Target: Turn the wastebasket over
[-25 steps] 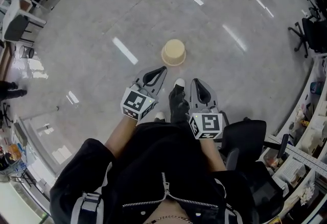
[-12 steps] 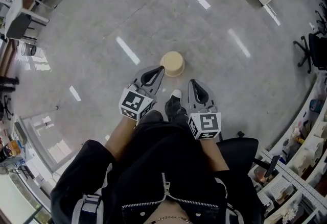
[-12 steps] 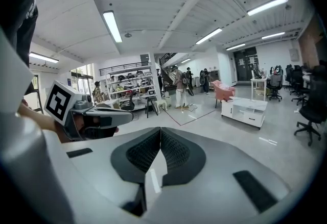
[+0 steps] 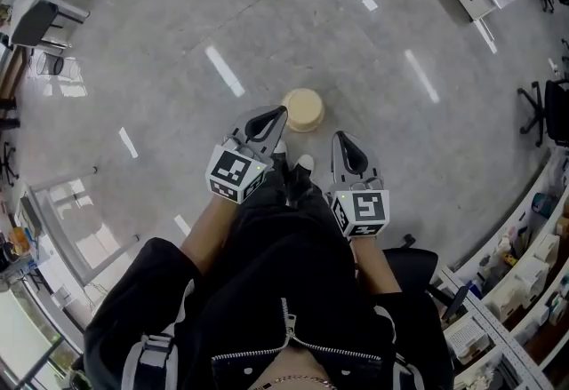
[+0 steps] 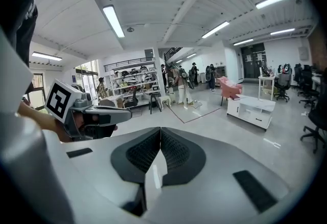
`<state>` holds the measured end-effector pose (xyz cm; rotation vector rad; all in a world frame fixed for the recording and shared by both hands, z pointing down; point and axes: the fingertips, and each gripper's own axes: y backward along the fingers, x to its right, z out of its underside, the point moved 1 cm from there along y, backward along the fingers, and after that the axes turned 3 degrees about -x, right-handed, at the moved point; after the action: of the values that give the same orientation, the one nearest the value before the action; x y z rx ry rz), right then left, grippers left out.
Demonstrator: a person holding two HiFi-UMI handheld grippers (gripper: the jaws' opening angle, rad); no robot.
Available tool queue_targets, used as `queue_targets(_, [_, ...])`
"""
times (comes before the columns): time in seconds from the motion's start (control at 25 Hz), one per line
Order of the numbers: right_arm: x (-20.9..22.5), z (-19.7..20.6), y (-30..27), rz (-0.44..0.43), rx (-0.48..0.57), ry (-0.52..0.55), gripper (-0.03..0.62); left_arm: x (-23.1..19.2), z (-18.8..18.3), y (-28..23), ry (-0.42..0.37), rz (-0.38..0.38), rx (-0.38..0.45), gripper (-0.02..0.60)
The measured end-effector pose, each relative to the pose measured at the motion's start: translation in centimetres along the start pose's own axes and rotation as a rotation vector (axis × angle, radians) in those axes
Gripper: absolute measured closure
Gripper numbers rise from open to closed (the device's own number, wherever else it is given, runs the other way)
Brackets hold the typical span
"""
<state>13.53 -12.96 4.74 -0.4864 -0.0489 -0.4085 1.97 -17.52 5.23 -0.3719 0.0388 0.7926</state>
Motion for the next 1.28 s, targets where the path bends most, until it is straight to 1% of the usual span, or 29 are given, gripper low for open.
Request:
queue_targets(0.12, [0.7,-0.5,-1.3,0.032,-0.006,-0.023,0.583,-1.4,-0.3,-1.3,0.000,0.027,-0.006,0.577])
queue_targets(0.2, [1.0,-0.7,-1.9,0.052,-0.006,-0.037,0.583,-2.0,-0.9,-2.3,-0.015,0.050,-0.002,0.577])
queue_targets(0.32, [0.9,-1.1,-3.0,0.068,-0.009,-0.037,0.583,-3.0,-1.8,-3.2,-0.035,0.079,0.012,0.577])
queue_targets(0.56, [0.7,-2.4,-4.8,0.104,0.004,-0.026,0.583,-5.2,-2.2,-4.6,-0.035,0.109,0.017,0.577])
queue_targets(0.64, [1.1,-2.6,-4.7,0.114,0.014,-0.021,0.583,-5.1,-2.1,-5.1,-0.029,0.113,0.015,0.577])
queue_targets(0.76, [2.9,-2.9,-4.5,0.120,0.021,-0.023,0.583,-4.2,-2.6,-6.2,-0.044,0.117,0.018,0.577])
queue_targets(0.84, [4.3,-3.1,-4.6,0.110,0.020,-0.034,0.583,-3.7,-3.1,-6.9,-0.049,0.102,0.021,0.577])
queue_targets(0.92, [5.4,-3.5,-4.5,0.088,0.022,-0.044,0.583,-3.4,-3.3,-7.4,-0.032,0.071,0.023,0.577])
queue_targets(1.0, [5.8,-3.9,-4.5,0.059,0.026,-0.029,0.583,-3.3,-3.3,-7.7,-0.013,0.037,0.024,0.577])
queue_targets(1.16, [5.8,-4.0,-5.0,-0.016,0.021,0.014,0.583,-3.0,-3.1,-7.9,-0.004,-0.028,0.029,0.577])
queue_targets(1.28, [7.1,-4.0,-5.3,-0.049,0.010,0.025,0.583,-2.5,-3.2,-8.7,0.001,-0.060,0.037,0.577])
